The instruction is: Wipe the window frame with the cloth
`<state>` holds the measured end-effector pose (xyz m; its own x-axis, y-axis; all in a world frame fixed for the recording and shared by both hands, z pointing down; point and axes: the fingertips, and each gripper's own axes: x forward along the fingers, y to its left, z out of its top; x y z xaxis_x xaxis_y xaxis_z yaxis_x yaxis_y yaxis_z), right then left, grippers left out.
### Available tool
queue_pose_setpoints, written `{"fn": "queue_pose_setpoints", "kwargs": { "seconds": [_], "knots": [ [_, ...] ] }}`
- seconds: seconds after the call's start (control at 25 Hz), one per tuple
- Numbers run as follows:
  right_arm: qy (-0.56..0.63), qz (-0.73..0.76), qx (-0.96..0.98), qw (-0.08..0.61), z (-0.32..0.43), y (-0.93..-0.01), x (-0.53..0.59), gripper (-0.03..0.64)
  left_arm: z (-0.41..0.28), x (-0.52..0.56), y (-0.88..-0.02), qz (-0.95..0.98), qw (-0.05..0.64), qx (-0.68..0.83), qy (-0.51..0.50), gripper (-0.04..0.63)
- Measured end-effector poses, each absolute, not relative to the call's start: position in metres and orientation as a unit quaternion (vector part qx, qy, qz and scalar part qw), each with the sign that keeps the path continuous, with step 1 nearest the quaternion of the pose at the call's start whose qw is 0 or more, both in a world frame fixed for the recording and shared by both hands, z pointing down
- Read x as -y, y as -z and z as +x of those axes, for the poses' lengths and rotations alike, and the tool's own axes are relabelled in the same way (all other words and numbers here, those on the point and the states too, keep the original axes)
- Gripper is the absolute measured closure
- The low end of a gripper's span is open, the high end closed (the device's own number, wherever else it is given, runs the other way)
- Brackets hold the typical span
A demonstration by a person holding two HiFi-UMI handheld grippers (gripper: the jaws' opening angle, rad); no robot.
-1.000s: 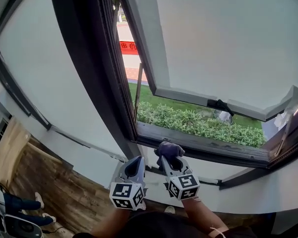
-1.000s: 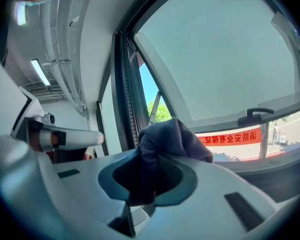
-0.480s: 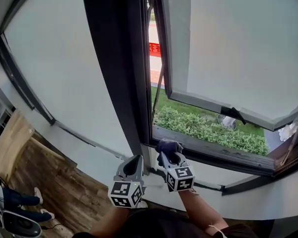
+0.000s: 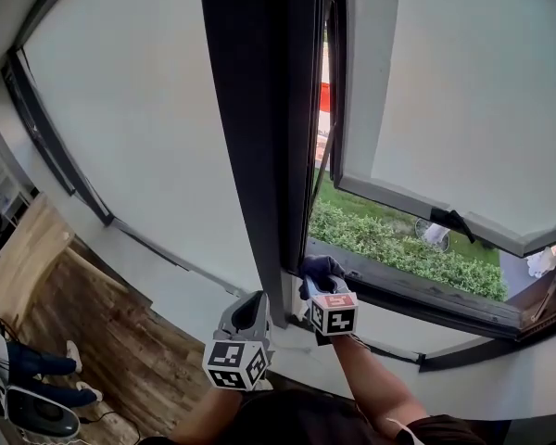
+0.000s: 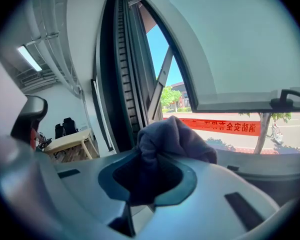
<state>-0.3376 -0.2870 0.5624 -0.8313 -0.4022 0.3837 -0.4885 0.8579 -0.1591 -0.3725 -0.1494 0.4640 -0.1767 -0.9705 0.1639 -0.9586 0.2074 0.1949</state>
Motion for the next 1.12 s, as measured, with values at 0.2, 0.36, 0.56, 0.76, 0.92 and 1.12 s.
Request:
{"fn": "queue_pose_setpoints", "kwargs": {
  "seconds": [0.2, 0.36, 0.56, 0.76, 0.92, 1.12],
  "knots": [
    [-0.128, 0.251, 0.94, 0.192, -0.342, -0.576, 0.292, 0.551, -0.375, 0.148, -0.468, 0.633, 0.128, 0.763, 0.029, 0.586],
    [-0.09, 0.244, 0.937, 0.231, -0.35, -0.583, 0.29, 0.551, -0.376, 0.155, -0.47, 0.637, 0.133, 0.758, 0.032, 0.586],
    [-0.095, 0.256, 0.93, 0.244, -0.351, -0.583, 0.291, 0.552, -0.367, 0.165, -0.474, 0.65, 0.141, 0.746, 0.03, 0.586],
    [-0.128, 0.27, 0.923, 0.244, -0.347, -0.579, 0.293, 0.552, -0.356, 0.169, -0.472, 0.661, 0.141, 0.736, 0.029, 0.586],
    [-0.154, 0.282, 0.916, 0.241, -0.339, -0.58, 0.298, 0.552, -0.357, 0.17, -0.475, 0.661, 0.145, 0.735, 0.032, 0.586],
    [-0.154, 0.296, 0.913, 0.234, -0.32, -0.579, 0.303, 0.551, -0.347, 0.175, -0.478, 0.668, 0.15, 0.728, 0.032, 0.586]
  ]
}}
